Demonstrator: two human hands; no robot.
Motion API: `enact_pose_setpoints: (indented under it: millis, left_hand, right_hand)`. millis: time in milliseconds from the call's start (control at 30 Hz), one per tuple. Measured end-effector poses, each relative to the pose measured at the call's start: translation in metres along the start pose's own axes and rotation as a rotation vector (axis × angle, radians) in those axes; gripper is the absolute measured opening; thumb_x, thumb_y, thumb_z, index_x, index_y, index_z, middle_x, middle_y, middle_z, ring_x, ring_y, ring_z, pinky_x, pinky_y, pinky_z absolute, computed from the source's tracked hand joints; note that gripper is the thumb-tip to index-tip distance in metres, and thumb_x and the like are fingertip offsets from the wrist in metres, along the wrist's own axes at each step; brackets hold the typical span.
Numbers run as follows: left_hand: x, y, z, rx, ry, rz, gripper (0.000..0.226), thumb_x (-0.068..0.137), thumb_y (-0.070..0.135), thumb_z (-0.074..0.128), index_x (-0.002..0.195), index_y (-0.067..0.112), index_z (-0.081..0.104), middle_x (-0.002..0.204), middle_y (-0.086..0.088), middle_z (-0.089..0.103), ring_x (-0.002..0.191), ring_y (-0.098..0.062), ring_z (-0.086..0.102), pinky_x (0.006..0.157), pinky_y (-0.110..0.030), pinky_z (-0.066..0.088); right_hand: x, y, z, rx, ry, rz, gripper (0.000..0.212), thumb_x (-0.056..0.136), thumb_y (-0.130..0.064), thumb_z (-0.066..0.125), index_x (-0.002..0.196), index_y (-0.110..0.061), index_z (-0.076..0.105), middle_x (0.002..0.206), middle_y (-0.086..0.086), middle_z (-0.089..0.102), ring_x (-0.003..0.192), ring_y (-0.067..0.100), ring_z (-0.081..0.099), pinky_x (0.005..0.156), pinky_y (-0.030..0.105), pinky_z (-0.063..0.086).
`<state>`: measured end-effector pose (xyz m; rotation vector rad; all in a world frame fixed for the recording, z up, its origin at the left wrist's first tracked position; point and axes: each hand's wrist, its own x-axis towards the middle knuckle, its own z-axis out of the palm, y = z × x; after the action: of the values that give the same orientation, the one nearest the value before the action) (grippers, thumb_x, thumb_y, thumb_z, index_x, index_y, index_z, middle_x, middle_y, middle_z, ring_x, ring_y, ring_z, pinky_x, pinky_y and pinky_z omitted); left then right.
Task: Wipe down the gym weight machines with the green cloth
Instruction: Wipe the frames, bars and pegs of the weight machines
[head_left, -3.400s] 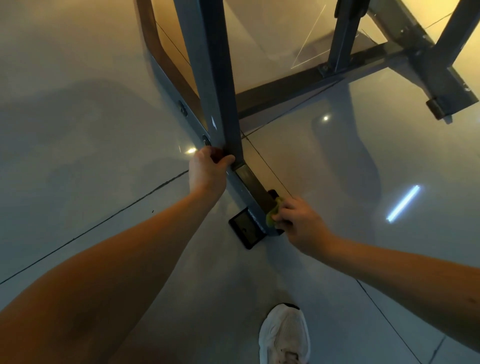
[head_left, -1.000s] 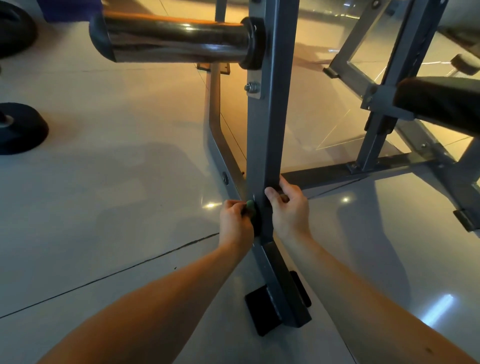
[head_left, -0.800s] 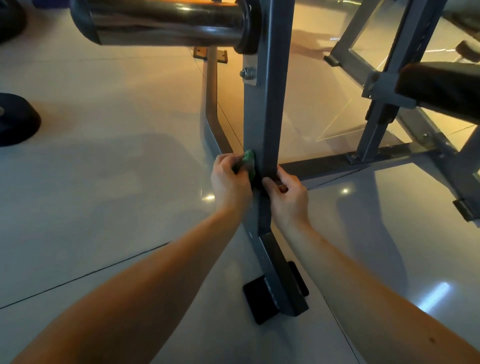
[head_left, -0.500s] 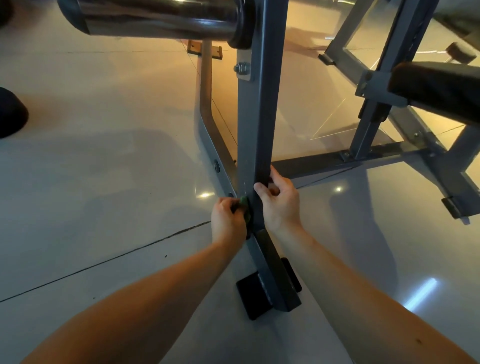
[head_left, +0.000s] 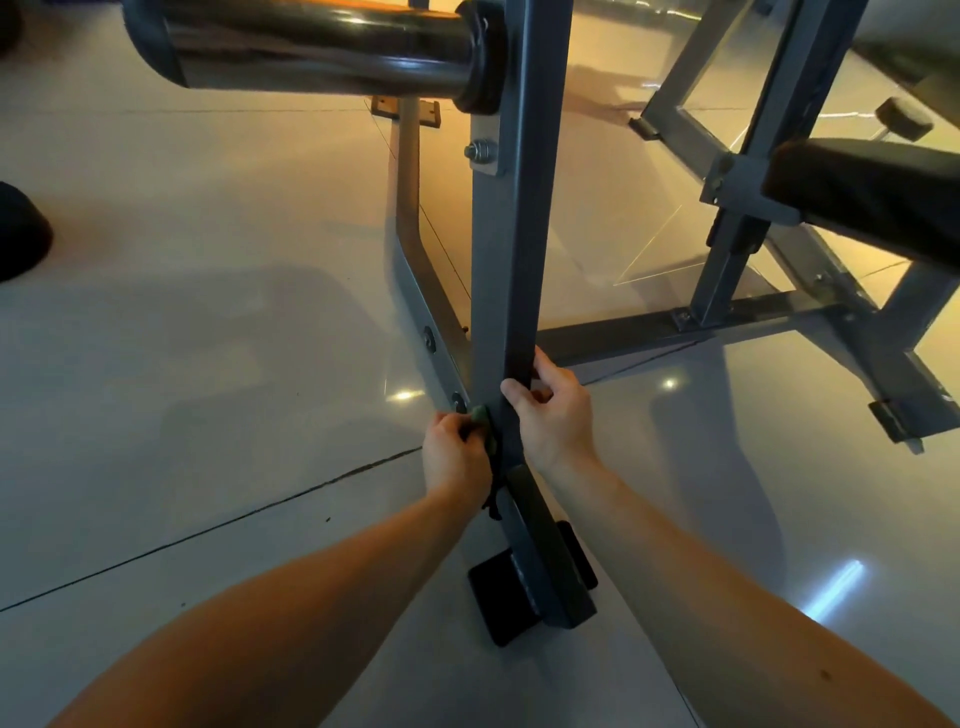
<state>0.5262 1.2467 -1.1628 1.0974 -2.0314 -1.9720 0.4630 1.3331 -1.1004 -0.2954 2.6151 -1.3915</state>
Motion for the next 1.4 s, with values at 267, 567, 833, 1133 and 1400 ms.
enact_pose_setpoints:
  millis: [267, 567, 833, 1133, 1400]
  left_hand:
    - [0.052, 0.110, -0.030, -0.164, 0.125, 0.334, 0.013, 0.097, 0.032, 0.066, 0.098, 0.042, 0.060, 0.109, 0.007, 0.060, 0.101, -0.010, 0.064, 0.089, -0.039, 0.060]
    - [0.023, 0.038, -0.006, -0.219, 0.137, 0.256, 0.012, 0.100, 0.008, 0.061, 0.109, 0.007, 0.068, 0.106, 0.008, 0.054, 0.097, 0.005, 0.059, 0.089, -0.013, 0.053]
    - [0.002, -0.047, 0.001, 0.396, -0.104, 0.101, 0.018, 0.102, 0.010, 0.055, 0.107, 0.010, 0.072, 0.107, 0.002, 0.055, 0.103, -0.019, 0.059, 0.092, -0.024, 0.047]
    - [0.041, -0.034, 0.004, 0.252, 0.064, -0.042, 0.025, 0.101, 0.010, 0.055, 0.116, 0.008, 0.074, 0.110, -0.007, 0.071, 0.092, -0.018, 0.065, 0.082, -0.026, 0.050]
    - [-0.025, -0.076, 0.027, 0.377, -0.089, -0.074, 0.013, 0.100, 0.012, 0.056, 0.109, 0.011, 0.065, 0.106, 0.003, 0.054, 0.092, -0.012, 0.058, 0.087, -0.028, 0.052]
  right_hand:
    - [0.001, -0.004, -0.009, 0.041, -0.055, -0.016, 0.017, 0.095, -0.018, 0.067, 0.109, -0.027, 0.070, 0.082, -0.012, 0.068, 0.078, 0.005, 0.063, 0.070, 0.030, 0.051]
    - [0.003, 0.009, -0.001, 0.045, -0.009, -0.018, 0.048, 0.091, -0.039, 0.068, 0.138, -0.035, 0.061, 0.119, 0.000, 0.067, 0.110, 0.010, 0.064, 0.098, 0.040, 0.057]
    - [-0.019, 0.026, -0.002, -0.082, 0.038, 0.066, 0.044, 0.094, -0.032, 0.069, 0.137, -0.030, 0.061, 0.121, -0.003, 0.059, 0.099, 0.004, 0.060, 0.093, 0.032, 0.057]
    - [-0.063, 0.062, -0.008, -0.377, -0.141, 0.206, 0.051, 0.093, -0.033, 0.071, 0.141, -0.024, 0.058, 0.112, -0.002, 0.050, 0.111, 0.022, 0.051, 0.096, 0.041, 0.049]
    - [-0.088, 0.080, -0.013, -0.411, -0.231, 0.151, 0.064, 0.093, -0.012, 0.070, 0.151, -0.020, 0.047, 0.130, 0.001, 0.049, 0.126, 0.020, 0.042, 0.099, 0.024, 0.037]
